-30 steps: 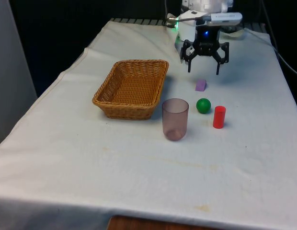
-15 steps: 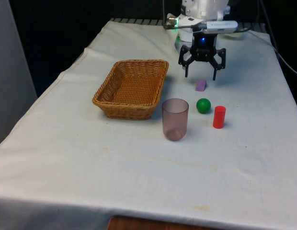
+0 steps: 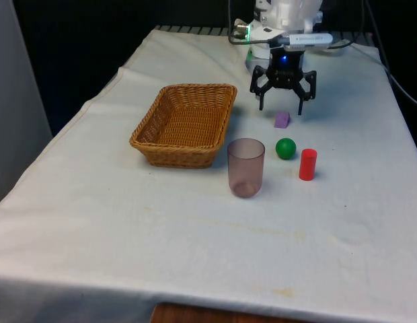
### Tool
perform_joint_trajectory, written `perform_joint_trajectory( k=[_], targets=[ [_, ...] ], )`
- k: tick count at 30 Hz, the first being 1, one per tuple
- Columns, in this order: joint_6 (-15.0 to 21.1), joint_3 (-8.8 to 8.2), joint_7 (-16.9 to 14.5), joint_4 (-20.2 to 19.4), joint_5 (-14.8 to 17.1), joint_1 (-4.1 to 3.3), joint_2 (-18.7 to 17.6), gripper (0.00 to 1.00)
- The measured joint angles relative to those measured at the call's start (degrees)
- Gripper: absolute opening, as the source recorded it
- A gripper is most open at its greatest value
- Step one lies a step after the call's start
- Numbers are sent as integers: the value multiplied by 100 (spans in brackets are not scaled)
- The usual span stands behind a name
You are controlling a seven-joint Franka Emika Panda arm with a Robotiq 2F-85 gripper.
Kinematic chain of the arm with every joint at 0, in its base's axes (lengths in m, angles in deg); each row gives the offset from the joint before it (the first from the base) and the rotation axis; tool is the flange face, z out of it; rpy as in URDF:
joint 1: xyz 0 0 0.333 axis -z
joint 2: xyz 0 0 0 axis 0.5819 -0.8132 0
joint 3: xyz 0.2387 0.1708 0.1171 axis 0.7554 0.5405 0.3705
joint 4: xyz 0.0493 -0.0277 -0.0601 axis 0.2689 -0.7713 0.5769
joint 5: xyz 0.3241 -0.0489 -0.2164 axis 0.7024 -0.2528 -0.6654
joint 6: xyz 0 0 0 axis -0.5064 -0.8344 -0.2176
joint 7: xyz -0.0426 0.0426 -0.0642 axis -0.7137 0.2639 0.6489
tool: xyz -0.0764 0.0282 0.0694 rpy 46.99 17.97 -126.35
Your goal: Pick up the triangular block and place it into the basket.
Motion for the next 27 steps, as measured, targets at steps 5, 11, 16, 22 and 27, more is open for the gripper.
perform_joint_trajectory(
  k=[5,11,16,22,27],
  targets=[
    [0,0,29,34,0,0,-86,100],
    [0,0,69,57,0,0,-120,100],
    [0,-6,86,57,0,0,-115,75],
    [0,-11,97,57,0,0,-115,43],
    [0,-11,103,57,0,0,-109,33]
  ],
)
